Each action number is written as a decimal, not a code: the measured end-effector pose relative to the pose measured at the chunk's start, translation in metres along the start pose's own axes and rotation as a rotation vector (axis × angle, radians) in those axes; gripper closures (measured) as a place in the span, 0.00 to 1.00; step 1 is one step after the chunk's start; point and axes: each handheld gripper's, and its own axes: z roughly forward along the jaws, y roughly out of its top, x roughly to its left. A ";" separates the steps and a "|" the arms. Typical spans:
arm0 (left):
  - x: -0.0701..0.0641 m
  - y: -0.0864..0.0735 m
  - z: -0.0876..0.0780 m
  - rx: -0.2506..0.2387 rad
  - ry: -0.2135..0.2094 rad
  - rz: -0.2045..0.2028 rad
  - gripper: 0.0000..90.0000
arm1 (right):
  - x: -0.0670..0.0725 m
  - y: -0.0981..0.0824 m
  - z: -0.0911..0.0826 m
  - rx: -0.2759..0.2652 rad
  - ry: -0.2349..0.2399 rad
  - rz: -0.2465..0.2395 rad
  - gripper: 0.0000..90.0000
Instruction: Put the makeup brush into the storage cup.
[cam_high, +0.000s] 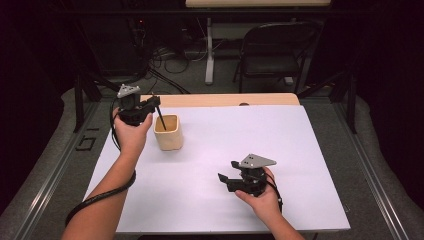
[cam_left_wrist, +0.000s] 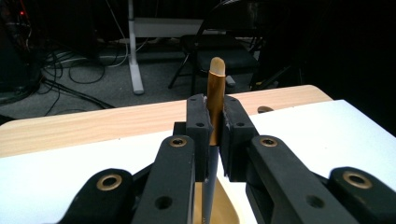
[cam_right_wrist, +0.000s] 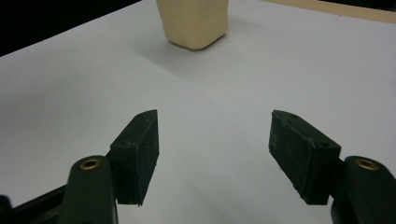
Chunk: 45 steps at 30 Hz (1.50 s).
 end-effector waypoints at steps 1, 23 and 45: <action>0.000 0.000 0.001 0.002 0.003 0.000 0.93 | 0.000 0.000 0.000 -0.001 0.002 0.002 0.37; 0.006 -0.011 0.025 0.074 0.035 0.021 0.93 | 0.000 -0.001 0.001 0.003 0.006 0.001 0.37; 0.010 -0.031 0.044 0.153 0.041 0.021 0.93 | 0.001 -0.002 0.003 0.005 0.014 0.003 0.37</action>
